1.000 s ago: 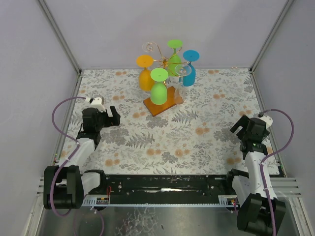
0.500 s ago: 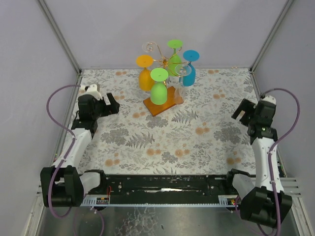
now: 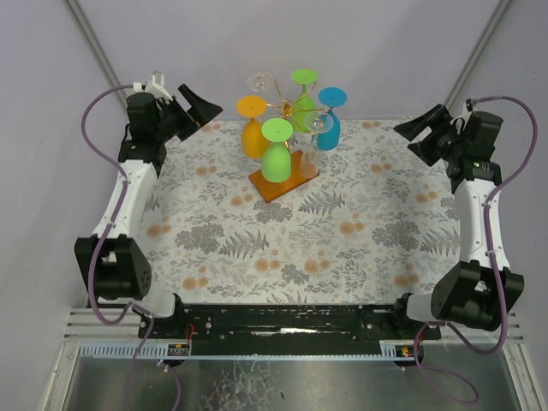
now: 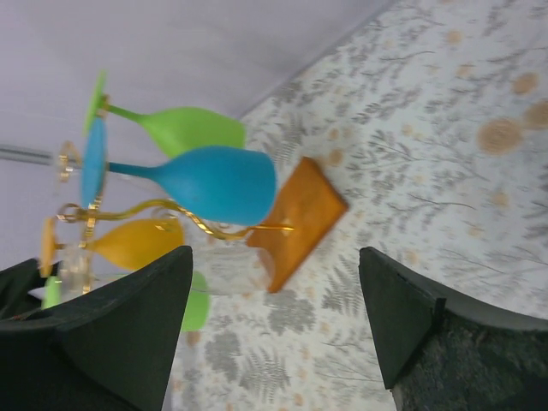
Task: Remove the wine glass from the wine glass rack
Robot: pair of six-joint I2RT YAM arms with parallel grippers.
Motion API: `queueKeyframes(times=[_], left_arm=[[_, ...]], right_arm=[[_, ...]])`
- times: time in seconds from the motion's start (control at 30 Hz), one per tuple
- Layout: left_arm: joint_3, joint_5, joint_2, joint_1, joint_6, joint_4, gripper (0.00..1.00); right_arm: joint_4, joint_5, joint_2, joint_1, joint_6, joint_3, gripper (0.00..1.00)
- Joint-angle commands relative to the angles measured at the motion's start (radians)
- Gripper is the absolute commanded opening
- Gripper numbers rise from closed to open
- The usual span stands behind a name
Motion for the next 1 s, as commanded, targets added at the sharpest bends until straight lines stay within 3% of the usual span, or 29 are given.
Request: queueKeyframes(times=[0.0, 0.2, 0.3, 0.53, 0.97], left_arm=[[0.105, 0.191, 0.113, 0.006, -0.314, 0.064, 0.90], [0.072, 0.283, 0.128, 0.006, -0.555, 0.228, 0.82], [0.044, 0.301, 0.115, 0.003, -0.625, 0.284, 0.79], [0.054, 0.317, 0.089, -0.025, -0.650, 0.295, 0.66], [0.068, 0.324, 0.124, -0.069, -0.664, 0.295, 0.51]], right_arm=[[0.140, -0.166, 0.051, 0.008, 0.189, 0.121, 0.84], [0.185, -0.205, 0.053, 0.012, 0.218, 0.125, 0.90], [0.201, -0.211, 0.042, 0.012, 0.218, 0.099, 0.99], [0.222, -0.225, 0.042, 0.012, 0.221, 0.071, 0.99], [0.219, -0.228, 0.033, 0.011, 0.216, 0.060, 0.99]])
